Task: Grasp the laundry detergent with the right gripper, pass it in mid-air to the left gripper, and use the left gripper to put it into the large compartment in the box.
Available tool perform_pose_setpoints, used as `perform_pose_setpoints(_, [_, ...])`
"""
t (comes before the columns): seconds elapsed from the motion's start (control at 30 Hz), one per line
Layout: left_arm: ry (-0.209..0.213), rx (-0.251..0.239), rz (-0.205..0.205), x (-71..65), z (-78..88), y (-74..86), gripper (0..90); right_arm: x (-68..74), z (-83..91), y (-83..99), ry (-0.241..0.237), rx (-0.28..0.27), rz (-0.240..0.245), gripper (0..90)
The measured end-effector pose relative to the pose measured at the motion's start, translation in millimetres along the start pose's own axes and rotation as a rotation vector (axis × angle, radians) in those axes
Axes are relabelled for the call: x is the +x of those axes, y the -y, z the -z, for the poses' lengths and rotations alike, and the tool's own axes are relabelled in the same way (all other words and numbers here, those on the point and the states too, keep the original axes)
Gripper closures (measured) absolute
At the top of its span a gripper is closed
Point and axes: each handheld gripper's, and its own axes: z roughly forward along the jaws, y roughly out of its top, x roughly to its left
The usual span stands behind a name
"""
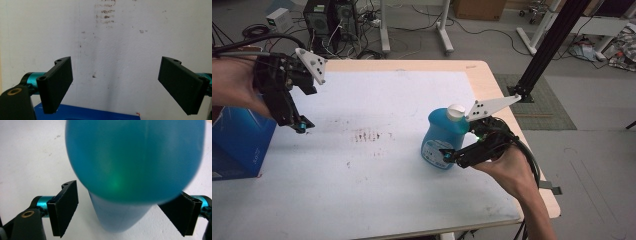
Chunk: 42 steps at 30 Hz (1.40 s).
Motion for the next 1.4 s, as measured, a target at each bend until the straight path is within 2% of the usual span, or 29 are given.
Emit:
perform_pose_setpoints(0.3, [0.005,-0.003,0.003,0.8,0.3,0.9,12.5,3.3,-5.7,-0.9,0.025,-0.026,0.001,17.1])
perform_pose_setpoints(0.5, [0.007,-0.009,-0.001,-0.1,-0.2,0.2,12.5,4.4,-9.1,-0.1,0.039,-0.022,0.003,17.1])
perform_pose_setpoints(0.73, [0.005,-0.007,-0.002,0.5,-0.5,0.0,12.5,1.0,-7.9,0.1,0.035,-0.041,-0.019,17.3])
perform_pose_setpoints(0.97, [0.005,-0.011,0.003,0.5,-0.4,1.4,12.5,1.0,-8.4,0.2,0.023,-0.038,-0.012,20.7])
perform_pose_setpoints(1.0, [0.005,-0.009,0.004,0.3,-0.9,1.6,12.5,1.7,-8.9,0.3,0.023,-0.036,-0.006,24.4])
perform_pose_setpoints(1.4, [0.009,-0.019,0.001,-0.6,-2.2,0.8,12.5,0.8,-11.0,0.3,0.011,-0.043,-0.009,27.3])
